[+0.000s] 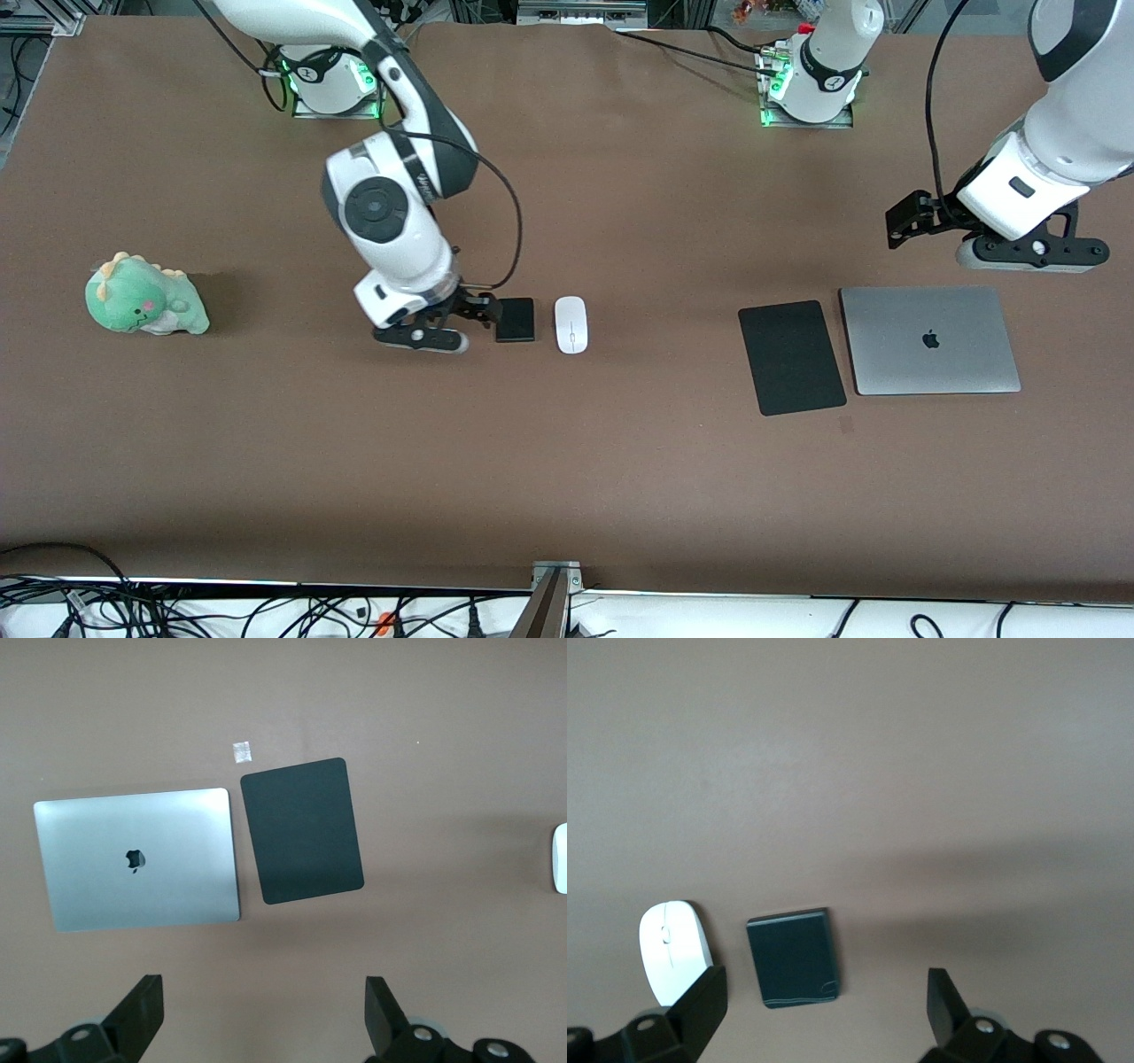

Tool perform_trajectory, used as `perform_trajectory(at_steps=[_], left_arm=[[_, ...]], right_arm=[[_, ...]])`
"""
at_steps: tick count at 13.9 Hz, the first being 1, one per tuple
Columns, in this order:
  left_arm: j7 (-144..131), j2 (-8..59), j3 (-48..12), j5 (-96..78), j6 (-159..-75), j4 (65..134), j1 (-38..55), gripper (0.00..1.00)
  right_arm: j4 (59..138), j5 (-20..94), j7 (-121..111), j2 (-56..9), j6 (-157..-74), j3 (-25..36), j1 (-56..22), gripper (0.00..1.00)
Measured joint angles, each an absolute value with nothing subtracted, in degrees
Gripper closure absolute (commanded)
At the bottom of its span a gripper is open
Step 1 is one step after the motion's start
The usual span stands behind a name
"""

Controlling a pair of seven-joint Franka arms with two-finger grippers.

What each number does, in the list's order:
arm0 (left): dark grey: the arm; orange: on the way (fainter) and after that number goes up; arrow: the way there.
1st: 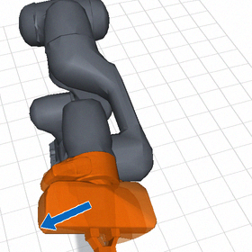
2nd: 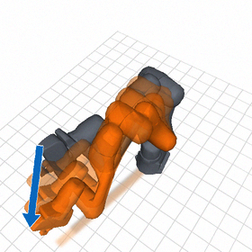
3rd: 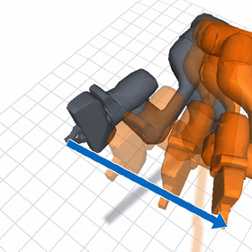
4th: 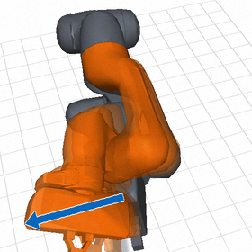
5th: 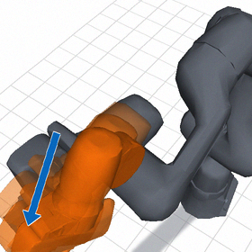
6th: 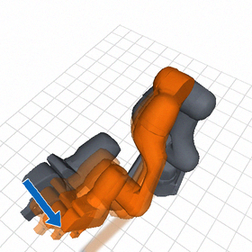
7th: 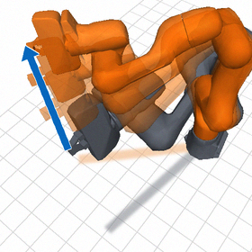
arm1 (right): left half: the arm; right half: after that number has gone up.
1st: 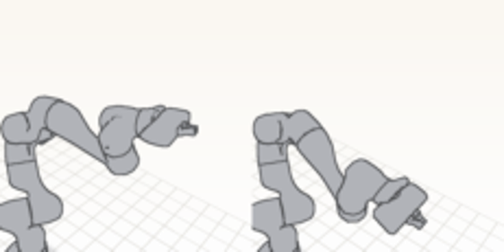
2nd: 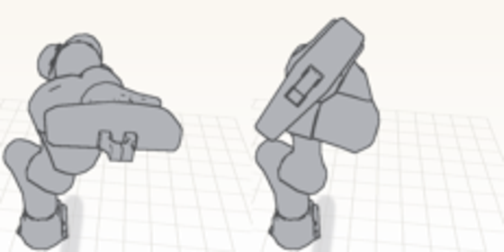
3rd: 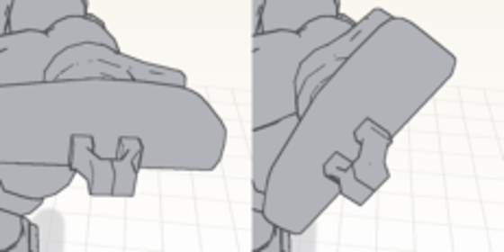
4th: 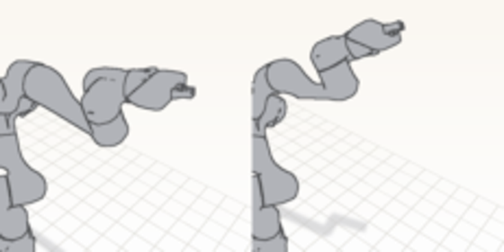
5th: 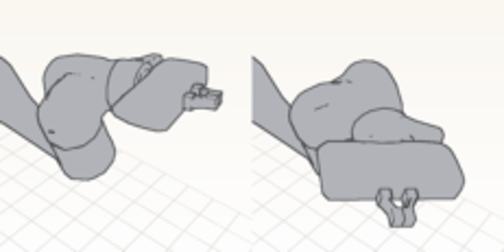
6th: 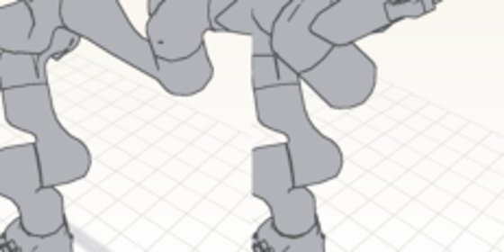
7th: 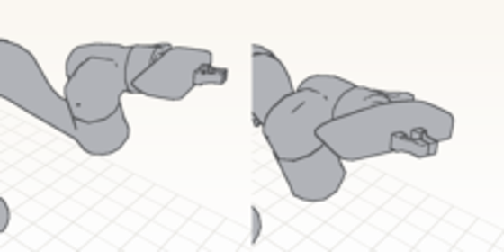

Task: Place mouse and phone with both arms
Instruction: 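Grasp the black phone with the right gripper while the left gripper advances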

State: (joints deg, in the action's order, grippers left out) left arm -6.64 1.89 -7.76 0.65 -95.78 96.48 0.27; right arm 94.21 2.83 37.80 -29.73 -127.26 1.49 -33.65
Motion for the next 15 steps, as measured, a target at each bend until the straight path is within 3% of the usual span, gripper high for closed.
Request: perform_trajectory(at_steps=[5, 9, 15], left_arm=[[-9.0, 4.8, -10.1, 0.6, -99.5, 96.6, 0.6, 0.00], [-14.3, 8.1, -14.2, 0.3, -104.4, 97.3, 1.2, 0.00], [-20.0, 11.4, -16.9, 0.3, -106.8, 97.4, 3.1, 0.00]], right_arm=[[94.2, 0.9, 38.3, -36.7, -134.8, 1.5, -40.1, 0.00], [94.2, -3.7, 37.8, -41.1, -138.8, 1.9, -41.0, 0.00], [94.4, -4.5, 35.3, -42.3, -139.6, 2.5, -40.8, 0.00]])
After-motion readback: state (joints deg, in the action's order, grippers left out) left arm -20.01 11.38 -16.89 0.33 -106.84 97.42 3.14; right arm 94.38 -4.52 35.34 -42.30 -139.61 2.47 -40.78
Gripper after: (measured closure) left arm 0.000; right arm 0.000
